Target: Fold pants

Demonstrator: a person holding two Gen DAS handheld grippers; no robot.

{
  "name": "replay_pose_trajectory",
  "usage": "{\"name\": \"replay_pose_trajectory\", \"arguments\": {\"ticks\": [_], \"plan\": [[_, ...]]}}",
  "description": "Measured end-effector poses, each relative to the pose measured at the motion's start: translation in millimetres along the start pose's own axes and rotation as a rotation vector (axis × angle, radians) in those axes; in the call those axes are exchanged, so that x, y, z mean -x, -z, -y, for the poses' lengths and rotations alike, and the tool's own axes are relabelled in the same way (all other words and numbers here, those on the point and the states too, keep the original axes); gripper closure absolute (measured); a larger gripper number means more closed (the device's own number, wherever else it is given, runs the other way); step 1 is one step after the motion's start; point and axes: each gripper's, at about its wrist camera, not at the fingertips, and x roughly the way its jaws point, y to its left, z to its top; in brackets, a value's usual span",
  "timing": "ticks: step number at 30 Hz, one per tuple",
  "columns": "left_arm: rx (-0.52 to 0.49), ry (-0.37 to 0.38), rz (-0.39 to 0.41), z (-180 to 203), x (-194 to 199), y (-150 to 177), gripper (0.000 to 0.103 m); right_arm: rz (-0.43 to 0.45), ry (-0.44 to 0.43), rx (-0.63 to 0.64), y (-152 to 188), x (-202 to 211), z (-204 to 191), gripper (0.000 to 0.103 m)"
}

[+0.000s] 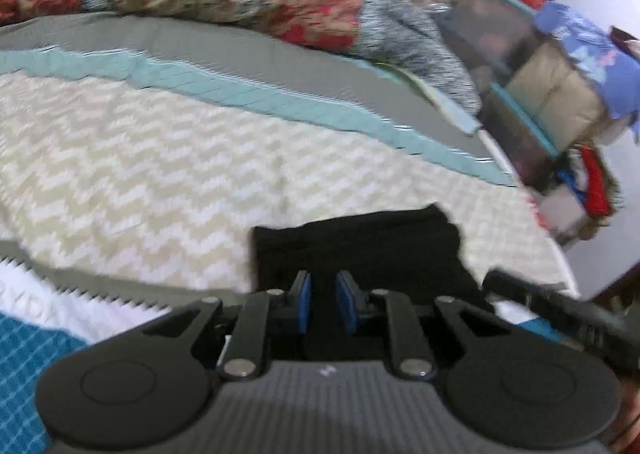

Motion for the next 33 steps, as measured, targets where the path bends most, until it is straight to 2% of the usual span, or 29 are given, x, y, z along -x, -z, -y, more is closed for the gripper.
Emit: {"name": "replay_pose_trajectory", "arguments": {"ticks": [4, 6, 8, 10, 11, 15, 18, 20, 21, 24, 27, 29, 32, 33], "plan": [[-0.071, 0.111, -0.046, 25.9, -9.6, 10.0, 0.087, -0.058, -0.073, 0.043, 15.9, 13.5, -19.6, 0.072], [-0.129, 0.134, -0.080, 37.6, -14.9, 23.2, 0.087, -0.125, -0.128, 0.003, 29.9, 8.8, -24.1, 0.072], [-0.181, 0.155, -0.148, 44.2, -21.8, 40.7, 0.086, -0.217, -0.155, -0.066, 49.6, -9.1, -22.9, 0.072], [-0.232, 0.113, -0.208, 44.3, -29.1, 59.0, 0.086, -0.298, -0.148, -0.113, 68.4, -25.9, -24.4, 0.072], [-0.256, 0.078, -0.235, 42.2, -31.5, 69.4, 0.087, -0.305, -0.153, -0.105, 71.1, -27.1, -27.4, 0.072], [-0.272, 0.084, -0.200, 39.3, -13.2, 77.2, 0.087, -0.293, -0.197, -0.037, 56.0, -15.5, -35.7, 0.072], [-0.271, 0.101, -0.149, 42.4, 5.6, 67.1, 0.082, -0.183, -0.172, -0.025, 29.4, 5.6, -23.7, 0.072], [-0.277, 0.098, -0.099, 47.1, 11.9, 60.7, 0.073, -0.078, -0.136, -0.056, 6.8, 19.6, -12.5, 0.067], [-0.280, 0.097, -0.082, 49.4, 11.7, 57.9, 0.073, -0.040, -0.108, -0.062, -1.4, 20.9, -8.2, 0.063], [-0.270, 0.082, -0.080, 55.2, -1.4, 51.8, 0.073, 0.015, -0.021, -0.030, -17.9, 8.9, -7.0, 0.063], [-0.248, 0.053, -0.110, 51.3, -18.1, 53.8, 0.073, 0.010, -0.006, -0.048, -21.8, -16.3, -6.9, 0.063], [-0.231, 0.037, -0.129, 43.5, -25.3, 58.1, 0.073, -0.039, -0.001, -0.066, -14.9, -39.5, -5.2, 0.063], [-0.202, 0.030, -0.145, 33.1, -30.0, 62.3, 0.075, -0.125, 0.098, 0.039, 9.7, -75.3, -6.7, 0.065], [-0.194, 0.033, -0.151, 29.7, -31.9, 63.0, 0.075, -0.138, 0.121, 0.034, 17.1, -83.9, -3.7, 0.065]]}}
